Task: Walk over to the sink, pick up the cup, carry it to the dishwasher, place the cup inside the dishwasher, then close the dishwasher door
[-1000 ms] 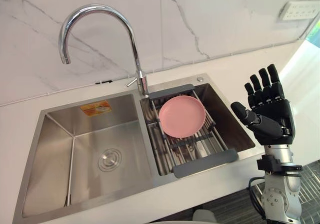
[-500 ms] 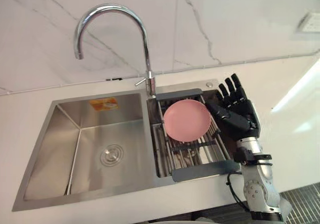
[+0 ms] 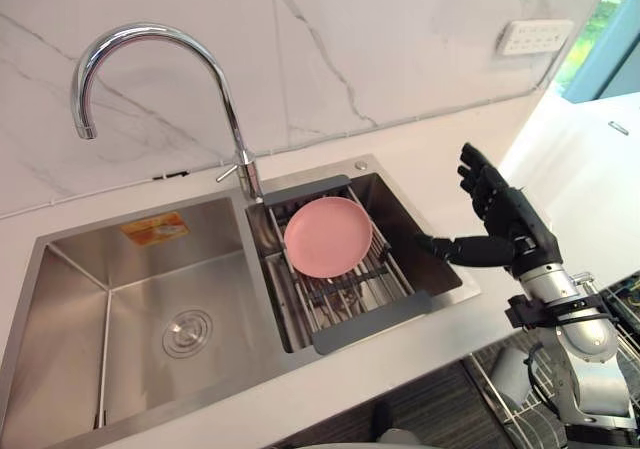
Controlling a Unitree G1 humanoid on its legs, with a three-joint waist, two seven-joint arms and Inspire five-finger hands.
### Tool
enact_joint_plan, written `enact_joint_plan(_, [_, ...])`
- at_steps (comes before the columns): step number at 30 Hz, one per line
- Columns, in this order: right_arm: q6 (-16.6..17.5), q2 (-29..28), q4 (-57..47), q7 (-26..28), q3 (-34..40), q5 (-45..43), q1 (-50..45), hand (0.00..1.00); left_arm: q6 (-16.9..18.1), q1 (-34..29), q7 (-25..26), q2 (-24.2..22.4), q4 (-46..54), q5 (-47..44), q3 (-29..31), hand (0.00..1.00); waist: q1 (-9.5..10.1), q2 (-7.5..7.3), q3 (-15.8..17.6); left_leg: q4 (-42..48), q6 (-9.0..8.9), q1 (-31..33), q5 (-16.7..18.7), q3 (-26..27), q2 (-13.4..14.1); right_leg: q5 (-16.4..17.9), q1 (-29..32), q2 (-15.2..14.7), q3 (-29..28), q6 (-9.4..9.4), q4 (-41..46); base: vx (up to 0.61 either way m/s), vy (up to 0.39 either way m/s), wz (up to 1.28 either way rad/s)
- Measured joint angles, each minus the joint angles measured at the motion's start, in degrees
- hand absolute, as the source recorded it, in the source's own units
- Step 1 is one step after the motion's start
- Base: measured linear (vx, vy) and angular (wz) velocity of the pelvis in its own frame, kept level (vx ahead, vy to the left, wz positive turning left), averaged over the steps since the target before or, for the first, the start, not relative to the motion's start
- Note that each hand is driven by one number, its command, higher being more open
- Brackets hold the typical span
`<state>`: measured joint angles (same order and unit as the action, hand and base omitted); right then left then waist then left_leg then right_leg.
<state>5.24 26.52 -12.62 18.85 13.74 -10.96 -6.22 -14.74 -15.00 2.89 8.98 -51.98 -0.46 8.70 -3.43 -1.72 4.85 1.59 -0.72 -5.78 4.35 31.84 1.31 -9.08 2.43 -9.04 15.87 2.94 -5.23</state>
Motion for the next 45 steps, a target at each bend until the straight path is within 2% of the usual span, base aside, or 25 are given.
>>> enact_joint_plan(7, [0.01,0.86,-0.21,0.91,-0.10,7.60,-1.33,1.00,-0.76,-0.69,-0.39,0.24,-0.16,0.54,-0.01,1.00,-0.54,-0.12,-1.23,0.02,0.00,-0.07,0.00,0.49,-0.06,-0.30,0.13,-0.16,0.35,-0.47,0.00,0.00,-0.005,-0.04])
enact_joint_plan(13, [0.02,0.86,0.47,-1.86,-0.84,13.16,-1.19,1.00,-1.39,-1.06,-0.40,0.36,-0.09,0.55,-0.04,1.00,-0.37,-0.31,-2.32,0.03,0.00,-0.15,0.00,0.70,-0.07,-0.53,0.02,-0.56,2.02,-0.91,0.00,0.00,0.000,-0.02])
enact_joint_plan(20, [-0.17,0.85,2.82,-6.39,-3.21,19.05,-0.86,1.00,-1.78,-1.49,-0.42,0.41,0.42,0.57,-0.08,1.00,0.77,-0.64,-3.19,0.06,0.00,-0.25,0.01,0.29,-0.04,-0.54,-0.46,-1.00,4.04,-0.91,0.01,0.00,0.000,0.01])
enact_joint_plan(26, [-1.40,0.85,5.67,-7.18,-5.67,21.86,1.31,1.00,-1.06,-1.82,-0.44,0.30,1.06,0.59,-0.18,1.00,1.10,-0.74,-3.26,0.15,0.01,-0.20,0.01,-1.13,-0.08,-0.55,-1.18,-1.27,5.44,-0.89,0.01,0.03,0.001,0.12])
enact_joint_plan(35, [-2.93,0.79,10.93,-11.50,-6.84,24.08,4.05,1.00,-0.40,-2.54,-0.45,-0.21,3.24,1.13,-0.23,1.00,2.81,-0.83,-3.28,0.60,0.08,0.31,-0.04,-3.54,-0.06,-1.33,-1.94,-1.94,7.41,0.29,0.00,0.04,-0.003,0.12])
enact_joint_plan(45, [-4.05,-0.19,17.11,-12.96,-9.78,28.53,5.79,1.00,0.24,-3.02,-0.48,-0.95,4.80,1.66,-0.18,1.00,4.21,-0.89,-3.24,0.65,0.41,0.96,-0.22,-5.77,-0.37,-1.13,-2.46,-2.18,9.15,0.95,0.01,0.04,0.007,0.10])
